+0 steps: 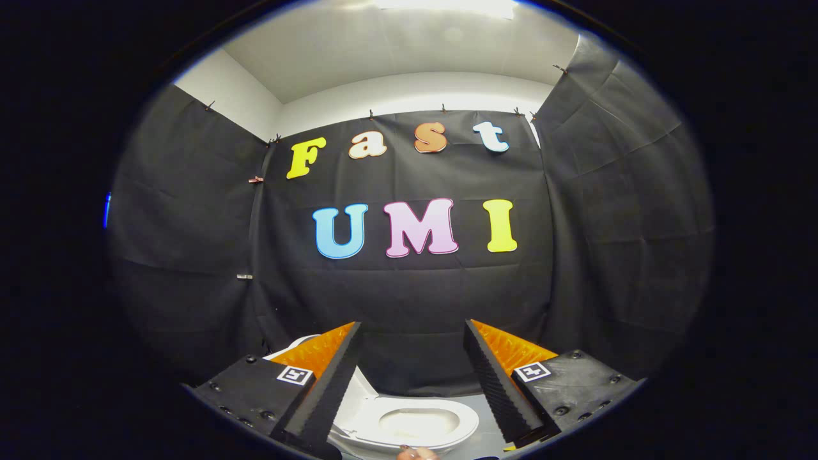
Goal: Open the toilet lid.
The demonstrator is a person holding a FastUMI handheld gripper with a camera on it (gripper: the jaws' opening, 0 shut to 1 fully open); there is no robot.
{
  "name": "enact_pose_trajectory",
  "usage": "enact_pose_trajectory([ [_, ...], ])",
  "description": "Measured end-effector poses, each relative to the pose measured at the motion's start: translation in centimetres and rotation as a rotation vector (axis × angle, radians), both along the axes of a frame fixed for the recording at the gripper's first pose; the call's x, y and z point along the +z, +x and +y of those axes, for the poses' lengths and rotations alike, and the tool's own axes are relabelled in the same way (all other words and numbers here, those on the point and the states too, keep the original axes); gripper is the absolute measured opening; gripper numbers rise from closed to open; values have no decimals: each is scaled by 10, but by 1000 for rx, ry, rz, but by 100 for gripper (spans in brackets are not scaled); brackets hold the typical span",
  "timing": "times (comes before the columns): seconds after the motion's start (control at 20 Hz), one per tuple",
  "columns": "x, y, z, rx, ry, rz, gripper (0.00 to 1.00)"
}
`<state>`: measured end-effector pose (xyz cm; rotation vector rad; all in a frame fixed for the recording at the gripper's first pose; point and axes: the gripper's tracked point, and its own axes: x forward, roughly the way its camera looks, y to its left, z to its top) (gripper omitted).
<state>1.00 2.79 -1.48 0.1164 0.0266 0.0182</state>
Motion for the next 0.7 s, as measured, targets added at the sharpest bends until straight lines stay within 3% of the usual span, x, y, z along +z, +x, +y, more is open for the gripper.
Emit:
enact_pose_trajectory([
  [0.7, 9, -7, 8, 18, -9, -31, 98],
])
